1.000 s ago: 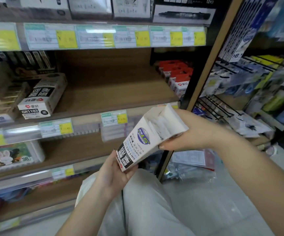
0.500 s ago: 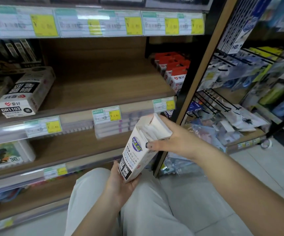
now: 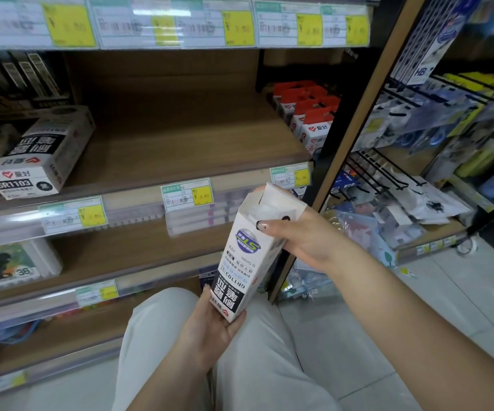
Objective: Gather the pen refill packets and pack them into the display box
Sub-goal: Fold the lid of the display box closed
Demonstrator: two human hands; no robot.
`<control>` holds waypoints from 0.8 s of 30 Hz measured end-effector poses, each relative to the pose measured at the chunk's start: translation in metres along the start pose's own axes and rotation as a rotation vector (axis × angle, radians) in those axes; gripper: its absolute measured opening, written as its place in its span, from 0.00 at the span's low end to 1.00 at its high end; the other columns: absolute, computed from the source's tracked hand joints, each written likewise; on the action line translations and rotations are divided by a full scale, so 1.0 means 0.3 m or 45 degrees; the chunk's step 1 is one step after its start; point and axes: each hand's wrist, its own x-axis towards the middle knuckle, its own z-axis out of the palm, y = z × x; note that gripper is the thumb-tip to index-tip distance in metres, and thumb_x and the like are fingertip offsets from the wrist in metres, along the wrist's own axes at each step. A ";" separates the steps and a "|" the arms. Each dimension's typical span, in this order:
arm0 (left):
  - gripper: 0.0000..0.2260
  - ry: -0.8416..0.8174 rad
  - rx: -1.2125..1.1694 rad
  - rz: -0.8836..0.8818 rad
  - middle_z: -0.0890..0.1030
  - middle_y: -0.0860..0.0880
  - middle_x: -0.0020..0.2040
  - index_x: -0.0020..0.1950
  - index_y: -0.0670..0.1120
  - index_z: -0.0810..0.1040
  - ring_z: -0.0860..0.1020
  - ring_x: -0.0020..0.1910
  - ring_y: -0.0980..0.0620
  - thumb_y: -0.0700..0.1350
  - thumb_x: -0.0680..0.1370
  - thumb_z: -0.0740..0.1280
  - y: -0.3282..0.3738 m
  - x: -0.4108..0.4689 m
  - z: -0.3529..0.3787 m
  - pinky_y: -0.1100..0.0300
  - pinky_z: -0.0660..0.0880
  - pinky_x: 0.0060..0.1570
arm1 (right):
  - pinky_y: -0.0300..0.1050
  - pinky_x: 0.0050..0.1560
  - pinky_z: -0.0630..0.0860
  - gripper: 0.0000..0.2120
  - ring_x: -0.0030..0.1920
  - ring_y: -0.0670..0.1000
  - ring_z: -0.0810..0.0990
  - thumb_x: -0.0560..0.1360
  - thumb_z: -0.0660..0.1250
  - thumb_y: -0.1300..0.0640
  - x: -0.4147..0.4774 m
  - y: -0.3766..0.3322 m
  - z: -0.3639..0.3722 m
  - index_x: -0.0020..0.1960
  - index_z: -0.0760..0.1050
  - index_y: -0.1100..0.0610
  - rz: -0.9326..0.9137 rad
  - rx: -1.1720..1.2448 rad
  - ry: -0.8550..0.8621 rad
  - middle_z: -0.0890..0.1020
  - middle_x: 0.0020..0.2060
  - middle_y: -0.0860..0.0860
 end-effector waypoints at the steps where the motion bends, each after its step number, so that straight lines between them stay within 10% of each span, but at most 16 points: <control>1: 0.19 0.019 0.026 -0.003 0.79 0.43 0.60 0.62 0.44 0.75 0.77 0.56 0.45 0.55 0.80 0.57 -0.003 -0.001 -0.004 0.51 0.76 0.53 | 0.49 0.52 0.75 0.28 0.45 0.46 0.82 0.61 0.72 0.62 0.001 0.006 0.001 0.60 0.72 0.53 -0.002 -0.005 -0.022 0.85 0.42 0.45; 8: 0.11 0.186 0.718 0.183 0.84 0.44 0.42 0.47 0.43 0.79 0.81 0.41 0.49 0.47 0.80 0.59 0.050 -0.070 0.018 0.55 0.76 0.46 | 0.52 0.53 0.72 0.23 0.52 0.57 0.78 0.55 0.80 0.45 0.024 0.002 0.014 0.48 0.80 0.49 -0.057 0.059 -0.170 0.82 0.46 0.54; 11: 0.18 0.281 1.313 0.628 0.84 0.52 0.48 0.46 0.52 0.81 0.80 0.51 0.52 0.62 0.70 0.60 0.126 -0.144 0.048 0.50 0.73 0.60 | 0.55 0.53 0.69 0.18 0.52 0.59 0.75 0.60 0.78 0.44 0.039 0.004 0.031 0.46 0.80 0.50 -0.083 -0.057 -0.195 0.80 0.46 0.54; 16: 0.23 -0.136 1.129 1.085 0.81 0.54 0.58 0.59 0.55 0.78 0.77 0.61 0.54 0.65 0.71 0.57 0.217 -0.293 0.214 0.48 0.69 0.65 | 0.36 0.44 0.74 0.08 0.42 0.46 0.79 0.67 0.71 0.61 0.041 0.019 0.070 0.42 0.81 0.49 -0.128 -0.134 -0.225 0.82 0.40 0.47; 24: 0.17 -0.268 0.938 0.969 0.82 0.55 0.55 0.62 0.53 0.74 0.79 0.57 0.57 0.45 0.73 0.62 0.179 -0.299 0.330 0.62 0.74 0.55 | 0.41 0.46 0.77 0.26 0.39 0.47 0.82 0.62 0.66 0.29 0.057 0.049 0.114 0.39 0.83 0.51 -0.124 0.169 -0.048 0.84 0.36 0.49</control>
